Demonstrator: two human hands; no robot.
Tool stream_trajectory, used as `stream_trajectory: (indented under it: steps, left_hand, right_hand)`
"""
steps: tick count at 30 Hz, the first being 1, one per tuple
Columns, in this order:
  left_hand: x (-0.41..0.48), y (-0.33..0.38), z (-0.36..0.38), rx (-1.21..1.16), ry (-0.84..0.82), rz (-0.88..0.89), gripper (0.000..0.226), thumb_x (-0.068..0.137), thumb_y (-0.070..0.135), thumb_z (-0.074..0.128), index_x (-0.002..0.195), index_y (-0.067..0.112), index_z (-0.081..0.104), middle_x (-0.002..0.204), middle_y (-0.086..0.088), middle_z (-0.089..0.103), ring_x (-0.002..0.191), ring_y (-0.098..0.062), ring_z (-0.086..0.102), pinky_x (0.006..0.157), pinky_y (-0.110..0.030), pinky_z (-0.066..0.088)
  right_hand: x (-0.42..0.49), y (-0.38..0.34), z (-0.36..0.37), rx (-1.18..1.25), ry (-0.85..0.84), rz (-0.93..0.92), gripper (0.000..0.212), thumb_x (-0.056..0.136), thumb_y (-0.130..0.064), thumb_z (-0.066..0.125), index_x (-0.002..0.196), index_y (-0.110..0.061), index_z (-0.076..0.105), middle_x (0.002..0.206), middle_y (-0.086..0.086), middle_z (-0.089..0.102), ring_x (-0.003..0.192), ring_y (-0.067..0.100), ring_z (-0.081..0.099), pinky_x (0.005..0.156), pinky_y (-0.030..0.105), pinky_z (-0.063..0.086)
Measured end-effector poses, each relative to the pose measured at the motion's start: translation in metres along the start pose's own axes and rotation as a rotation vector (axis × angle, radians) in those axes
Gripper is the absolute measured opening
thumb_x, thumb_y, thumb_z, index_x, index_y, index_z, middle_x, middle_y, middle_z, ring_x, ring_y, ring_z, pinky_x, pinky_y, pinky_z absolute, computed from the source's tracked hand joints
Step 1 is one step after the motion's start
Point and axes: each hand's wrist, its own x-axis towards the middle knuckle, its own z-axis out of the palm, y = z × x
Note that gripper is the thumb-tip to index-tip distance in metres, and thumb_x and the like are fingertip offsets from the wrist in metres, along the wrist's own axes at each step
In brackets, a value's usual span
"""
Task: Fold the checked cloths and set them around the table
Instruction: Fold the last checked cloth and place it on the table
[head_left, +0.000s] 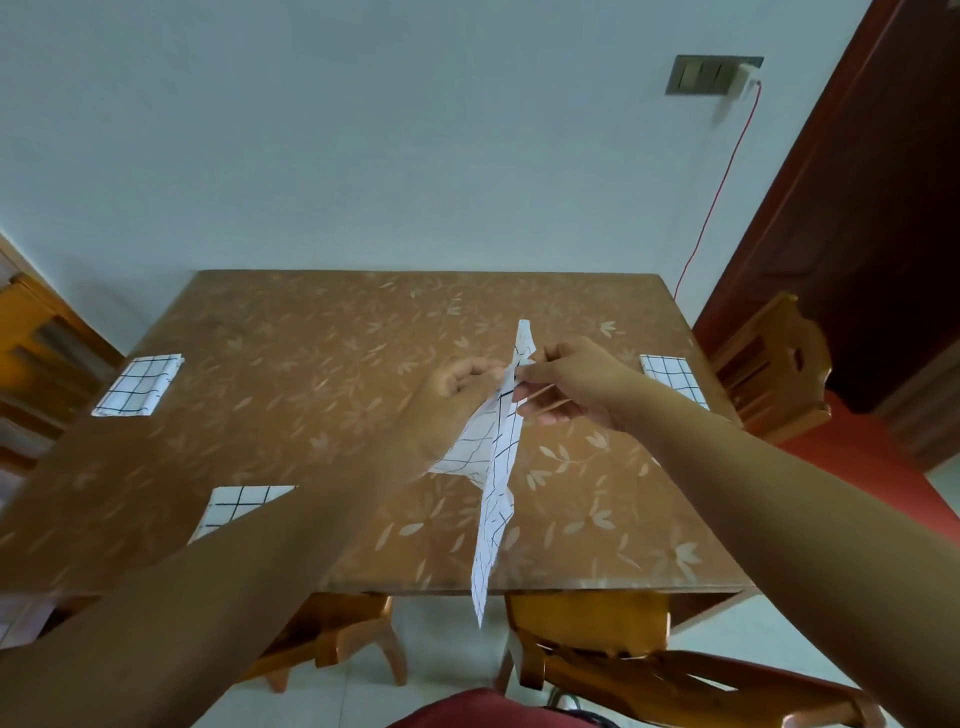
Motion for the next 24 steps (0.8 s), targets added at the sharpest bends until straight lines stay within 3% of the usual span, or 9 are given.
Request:
stream_trajectory:
  steps: [2, 5, 8, 10, 13, 17, 20, 22, 24]
  left_hand:
    - [0.000, -0.001, 0.003, 0.012, -0.009, 0.037, 0.017, 0.089, 0.020, 0.077, 0.105, 0.020, 0.072, 0.103, -0.001, 0.078, 0.100, -0.016, 0.074, 0.093, -0.033, 0.058]
    - [0.003, -0.007, 0.006, 0.103, 0.065, 0.060, 0.018, 0.093, 0.006, 0.071, 0.100, 0.022, 0.071, 0.094, 0.004, 0.077, 0.089, -0.006, 0.073, 0.082, -0.027, 0.055]
    - [0.004, -0.010, 0.002, 0.166, 0.128, 0.075, 0.013, 0.099, 0.013, 0.060, 0.102, 0.017, 0.072, 0.095, -0.007, 0.077, 0.083, -0.018, 0.071, 0.075, -0.037, 0.054]
    - [0.008, -0.013, -0.005, 0.217, 0.155, 0.110, 0.017, 0.099, 0.024, 0.058, 0.101, 0.011, 0.069, 0.091, -0.015, 0.073, 0.069, -0.022, 0.056, 0.065, -0.036, 0.045]
    - [0.011, -0.007, -0.018, 0.259, 0.167, 0.141, 0.014, 0.102, 0.027, 0.057, 0.100, 0.027, 0.070, 0.076, -0.014, 0.065, 0.058, -0.019, 0.038, 0.055, -0.031, 0.032]
    - [0.012, 0.003, -0.038, 0.298, 0.145, 0.146, 0.016, 0.104, 0.023, 0.055, 0.104, 0.021, 0.071, 0.063, 0.015, 0.059, 0.042, -0.003, 0.032, 0.046, -0.017, 0.030]
    - [0.015, 0.005, -0.054, 0.312, 0.211, 0.142, 0.019, 0.102, 0.018, 0.057, 0.094, 0.029, 0.071, 0.076, 0.005, 0.063, 0.051, -0.002, 0.039, 0.061, -0.025, 0.036]
    - [0.017, 0.003, -0.063, 0.300, 0.247, 0.123, 0.030, 0.101, 0.017, 0.056, 0.086, 0.040, 0.070, 0.082, 0.002, 0.065, 0.065, -0.009, 0.046, 0.069, -0.028, 0.036]
    - [0.017, 0.001, -0.068, 0.282, 0.267, 0.088, 0.027, 0.099, 0.025, 0.056, 0.087, 0.044, 0.070, 0.083, -0.002, 0.062, 0.074, -0.015, 0.046, 0.071, -0.031, 0.037]
  right_hand:
    - [0.000, 0.001, 0.003, 0.000, 0.025, -0.011, 0.009, 0.099, -0.013, 0.064, 0.104, -0.005, 0.065, 0.100, 0.019, 0.078, 0.076, 0.026, 0.075, 0.056, 0.030, 0.058]
    - [0.000, 0.003, 0.006, 0.004, 0.027, -0.014, 0.009, 0.100, -0.014, 0.063, 0.105, -0.006, 0.062, 0.102, 0.021, 0.078, 0.077, 0.028, 0.075, 0.056, 0.030, 0.058]
    - [0.000, 0.003, 0.006, -0.031, 0.018, -0.008, 0.010, 0.099, -0.016, 0.064, 0.104, -0.008, 0.060, 0.098, 0.018, 0.079, 0.077, 0.030, 0.075, 0.055, 0.031, 0.057]
    - [0.000, 0.005, 0.002, -0.108, 0.012, 0.009, 0.008, 0.099, -0.012, 0.060, 0.105, -0.007, 0.059, 0.090, 0.016, 0.078, 0.070, 0.030, 0.072, 0.053, 0.030, 0.055]
    - [0.000, 0.012, -0.010, -0.293, -0.002, 0.044, 0.019, 0.098, -0.008, 0.057, 0.117, -0.009, 0.056, 0.083, 0.017, 0.076, 0.063, 0.031, 0.067, 0.053, 0.032, 0.055]
    - [0.002, 0.022, -0.031, -0.559, 0.037, 0.100, 0.040, 0.099, -0.014, 0.058, 0.137, -0.021, 0.048, 0.095, 0.016, 0.074, 0.069, 0.028, 0.072, 0.056, 0.036, 0.061]
    - [0.000, 0.027, -0.040, -0.715, 0.129, -0.010, 0.004, 0.098, -0.017, 0.059, 0.099, -0.018, 0.063, 0.088, 0.005, 0.066, 0.077, 0.024, 0.067, 0.065, 0.040, 0.064]
    - [0.002, 0.028, -0.043, -0.750, 0.188, -0.106, 0.020, 0.096, -0.019, 0.064, 0.077, -0.024, 0.062, 0.075, 0.000, 0.060, 0.073, 0.023, 0.059, 0.062, 0.035, 0.053]
    - [0.004, 0.030, -0.041, -0.680, 0.255, -0.153, 0.019, 0.093, -0.022, 0.069, 0.076, -0.015, 0.064, 0.069, 0.001, 0.057, 0.066, 0.019, 0.053, 0.059, 0.032, 0.043]
